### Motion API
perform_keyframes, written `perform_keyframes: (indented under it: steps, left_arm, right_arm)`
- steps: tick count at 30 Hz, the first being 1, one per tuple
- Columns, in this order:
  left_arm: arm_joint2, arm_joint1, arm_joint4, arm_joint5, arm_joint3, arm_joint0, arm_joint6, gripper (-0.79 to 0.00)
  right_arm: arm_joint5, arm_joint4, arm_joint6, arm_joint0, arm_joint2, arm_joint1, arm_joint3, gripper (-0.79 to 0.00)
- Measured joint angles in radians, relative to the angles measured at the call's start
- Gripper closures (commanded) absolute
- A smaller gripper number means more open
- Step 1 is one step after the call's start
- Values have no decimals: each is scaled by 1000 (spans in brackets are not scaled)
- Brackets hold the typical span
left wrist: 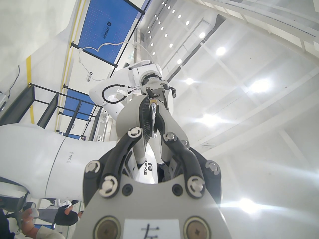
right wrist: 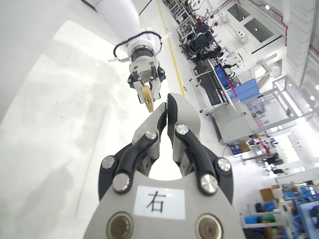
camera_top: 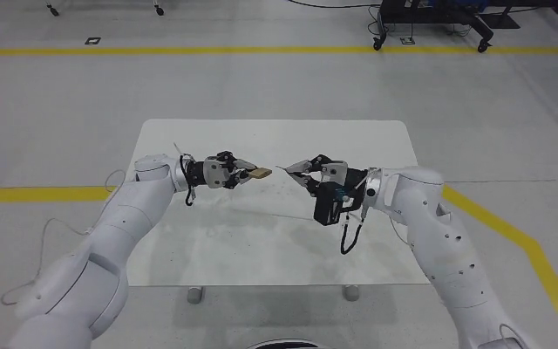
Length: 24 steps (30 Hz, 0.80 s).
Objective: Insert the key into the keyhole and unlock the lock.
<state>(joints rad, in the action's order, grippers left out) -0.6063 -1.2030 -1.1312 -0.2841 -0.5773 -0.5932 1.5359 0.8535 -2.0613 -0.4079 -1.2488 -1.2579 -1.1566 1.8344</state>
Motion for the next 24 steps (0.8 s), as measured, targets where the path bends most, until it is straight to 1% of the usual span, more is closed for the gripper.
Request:
perform_keyframes:
  steps: [1,4,8,15,24]
  left_arm:
    - [6,1,-2,0,-2,0,0,0]
    - [19,4,-9,0,-5,1,0,0]
    - [34,5,-25,0,-3,2,0,0]
    - [67,5,-44,0,-8,8,0,0]
    - [97,9,-61,0,-11,17,0,0]
  right_arm:
    - [-19,-62,-16,-7,9,6,8,0]
    - [-58,-165,-56,-19,34,16,17,0]
    - [-86,-231,-93,-24,58,26,27,0]
    - [-99,-231,-80,-12,81,31,19,0]
    - [-79,-199,-44,23,112,33,-3,0]
